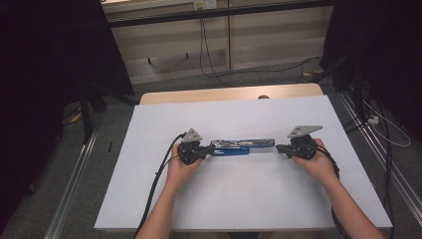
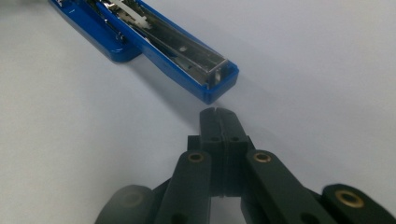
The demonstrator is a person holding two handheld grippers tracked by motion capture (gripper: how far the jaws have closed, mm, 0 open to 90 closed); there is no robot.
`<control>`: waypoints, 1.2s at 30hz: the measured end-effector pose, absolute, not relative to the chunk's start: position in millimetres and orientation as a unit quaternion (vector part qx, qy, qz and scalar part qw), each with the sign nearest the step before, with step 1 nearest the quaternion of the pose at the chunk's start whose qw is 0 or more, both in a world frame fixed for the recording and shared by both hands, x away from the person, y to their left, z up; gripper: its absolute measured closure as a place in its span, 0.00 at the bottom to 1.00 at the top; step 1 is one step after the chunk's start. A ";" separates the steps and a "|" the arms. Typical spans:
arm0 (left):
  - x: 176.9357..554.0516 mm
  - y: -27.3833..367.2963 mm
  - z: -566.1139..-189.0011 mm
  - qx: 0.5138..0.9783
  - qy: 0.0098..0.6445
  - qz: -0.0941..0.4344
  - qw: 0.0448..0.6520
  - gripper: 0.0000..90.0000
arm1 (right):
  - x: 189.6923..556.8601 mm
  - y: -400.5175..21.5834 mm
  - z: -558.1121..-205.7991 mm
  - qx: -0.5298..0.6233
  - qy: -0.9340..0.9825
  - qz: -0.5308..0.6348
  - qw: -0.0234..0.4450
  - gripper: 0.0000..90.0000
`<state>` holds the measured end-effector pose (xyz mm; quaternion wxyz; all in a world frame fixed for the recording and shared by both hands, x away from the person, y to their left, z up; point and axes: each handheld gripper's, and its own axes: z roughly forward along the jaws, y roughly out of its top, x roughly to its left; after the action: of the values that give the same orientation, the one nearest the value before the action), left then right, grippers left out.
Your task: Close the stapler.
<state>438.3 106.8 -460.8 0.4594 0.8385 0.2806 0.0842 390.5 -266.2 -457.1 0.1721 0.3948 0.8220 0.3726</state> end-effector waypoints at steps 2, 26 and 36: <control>438.6 106.9 -460.9 0.839 0.280 0.084 0.460 1.00 | 391.7 -264.3 -458.2 0.395 0.823 0.370 0.173 1.00; 438.4 108.3 -461.1 0.841 0.275 0.087 0.458 1.00 | 394.6 -257.9 -453.2 0.387 0.819 0.386 0.175 1.00; 438.5 108.9 -461.4 0.840 0.276 0.083 0.460 1.00 | 395.4 -252.2 -450.0 0.377 0.819 0.395 0.177 1.00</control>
<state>438.5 108.9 -461.4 0.4603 0.8396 0.2764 0.0826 395.4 -252.2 -450.0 0.1770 0.3774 0.8188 0.3948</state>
